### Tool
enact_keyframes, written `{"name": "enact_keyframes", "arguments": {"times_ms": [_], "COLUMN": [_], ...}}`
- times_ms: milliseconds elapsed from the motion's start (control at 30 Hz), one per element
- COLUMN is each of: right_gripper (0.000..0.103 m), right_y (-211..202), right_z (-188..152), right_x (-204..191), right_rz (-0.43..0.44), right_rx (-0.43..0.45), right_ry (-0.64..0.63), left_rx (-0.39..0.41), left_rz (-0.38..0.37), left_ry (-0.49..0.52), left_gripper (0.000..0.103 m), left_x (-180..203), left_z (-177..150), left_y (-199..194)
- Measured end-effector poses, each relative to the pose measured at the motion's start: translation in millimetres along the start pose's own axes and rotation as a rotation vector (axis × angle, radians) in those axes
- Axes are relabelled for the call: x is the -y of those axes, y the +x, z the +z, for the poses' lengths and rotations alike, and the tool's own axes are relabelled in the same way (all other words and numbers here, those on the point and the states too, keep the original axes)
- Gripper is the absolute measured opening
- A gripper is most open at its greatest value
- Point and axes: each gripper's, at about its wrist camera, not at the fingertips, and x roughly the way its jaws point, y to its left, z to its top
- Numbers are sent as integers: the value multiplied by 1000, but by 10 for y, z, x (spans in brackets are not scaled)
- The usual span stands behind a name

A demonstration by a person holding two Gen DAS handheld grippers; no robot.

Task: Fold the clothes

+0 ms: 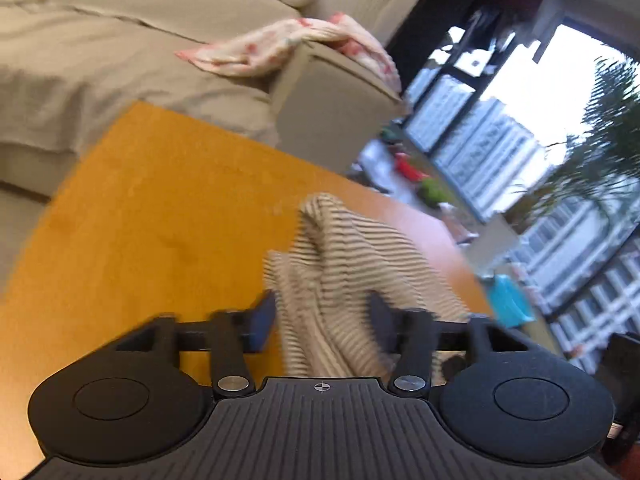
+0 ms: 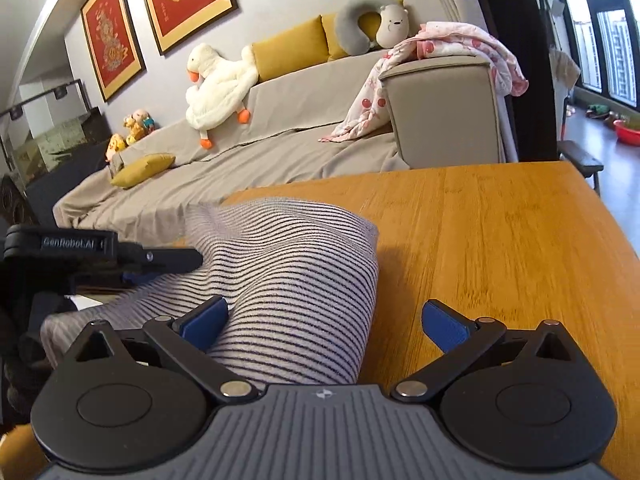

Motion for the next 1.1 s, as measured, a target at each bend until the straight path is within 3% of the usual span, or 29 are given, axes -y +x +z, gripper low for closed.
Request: {"name": "enact_keyframes", "arguments": {"times_ms": [267,367,467,600,900,1000,1100], "right_gripper": [103,103,103,103,103,103,103], "right_y": [5,8,6,-3,-3,-91,-322], "right_z": [4,5,11,9,14,17,17], "right_x": [32,46,44,35,21,-74,-291], "right_rz": [14,17,14,10,12,6,48], "right_rx": [-4,-5,-1,5,5,32,78], "right_ry": [13,18,15,12,7,-68,-241], "left_rx": [100,16,-78,-71,-75,-62,-1], "left_rz": [-49,-79,-3,-19,-12,-6,-18], "left_ry": [94,92,59,23,46,34,2], "left_gripper": [52,52,44,43,43,43,54], "left_x": [286,284,155,69,88,85,47], "left_z": [223,231,183,164,184,223,245], "left_y": [-258,21,380,448,454,371,56]}}
